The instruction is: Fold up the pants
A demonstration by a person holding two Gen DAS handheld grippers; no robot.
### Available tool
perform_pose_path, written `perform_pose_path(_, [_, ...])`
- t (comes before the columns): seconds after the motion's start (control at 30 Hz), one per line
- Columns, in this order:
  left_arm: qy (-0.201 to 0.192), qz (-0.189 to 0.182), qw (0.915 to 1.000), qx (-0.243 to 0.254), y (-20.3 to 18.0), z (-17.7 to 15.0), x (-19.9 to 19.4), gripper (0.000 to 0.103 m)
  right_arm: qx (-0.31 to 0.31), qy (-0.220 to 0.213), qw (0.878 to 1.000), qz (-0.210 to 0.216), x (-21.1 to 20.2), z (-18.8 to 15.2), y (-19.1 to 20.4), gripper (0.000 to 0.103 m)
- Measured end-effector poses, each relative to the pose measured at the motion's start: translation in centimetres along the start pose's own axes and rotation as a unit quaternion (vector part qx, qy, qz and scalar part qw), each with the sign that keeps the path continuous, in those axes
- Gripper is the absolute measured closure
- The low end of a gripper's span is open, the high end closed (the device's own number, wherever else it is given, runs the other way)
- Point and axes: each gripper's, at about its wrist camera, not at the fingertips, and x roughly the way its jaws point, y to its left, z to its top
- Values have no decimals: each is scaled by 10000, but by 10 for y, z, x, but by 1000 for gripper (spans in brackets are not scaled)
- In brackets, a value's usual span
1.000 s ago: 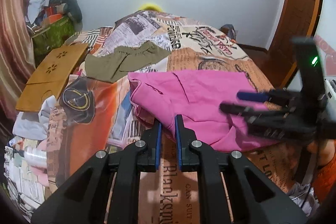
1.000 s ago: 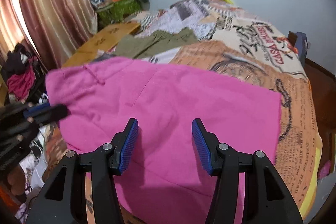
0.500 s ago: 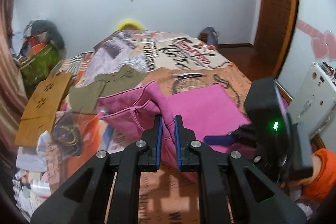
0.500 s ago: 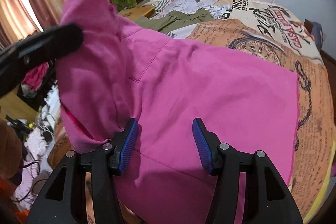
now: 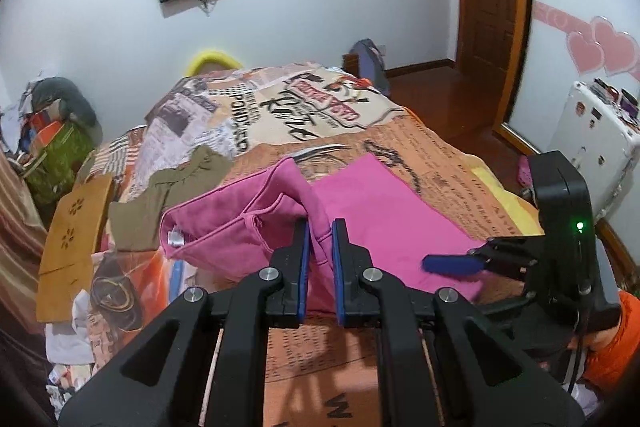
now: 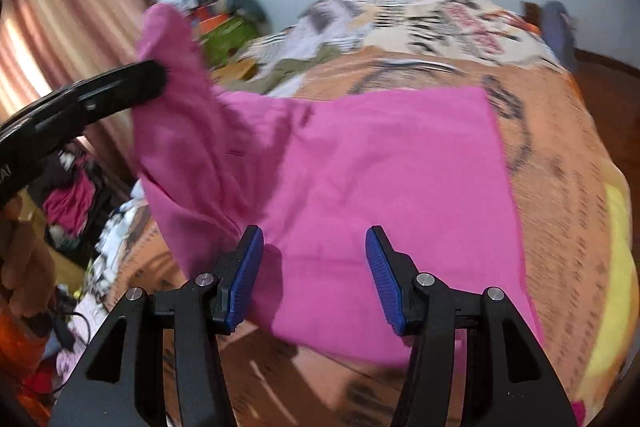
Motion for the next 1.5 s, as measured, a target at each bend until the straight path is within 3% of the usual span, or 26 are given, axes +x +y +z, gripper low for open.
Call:
perform_pose_path(0.07, [48, -54, 9999, 86, -11, 3, 5, 93, 70, 15, 9999, -137, -2, -6, -11, 54])
perform_pose_path(0.2, [32, -58, 9996, 289, -34, 6, 12, 93, 208, 69, 9998, -16, 4, -12, -21, 52])
perform_pose_path(0.57, [201, -706, 9958, 543, -72, 24, 32, 93, 379, -34, 9988, 308, -8, -17, -29, 51])
perform_pose_path(0.73, [318, -864, 9941, 579, -80, 25, 40, 93, 228, -245, 9994, -31, -35, -24, -35, 51])
perform_pose_path(0.87, [331, -947, 9933, 579, -86, 26, 41, 93, 464, -404, 9973, -404, -54, -26, -59, 51])
perform_pose_path(1.0, [392, -1033, 9923, 562, -91, 26, 45, 93, 658, -205, 9943, -815, -46, -28, -81, 51])
perform_pose_path(1.13, [464, -1117, 9909, 594, -99, 25, 51, 93, 682, 137, 9942, -818, -25, -38, -85, 51])
perform_pose_path(1.5, [764, -1496, 9840, 592, -124, 17, 76, 93, 959, 111, 9926, -731, -35, -52, -104, 51])
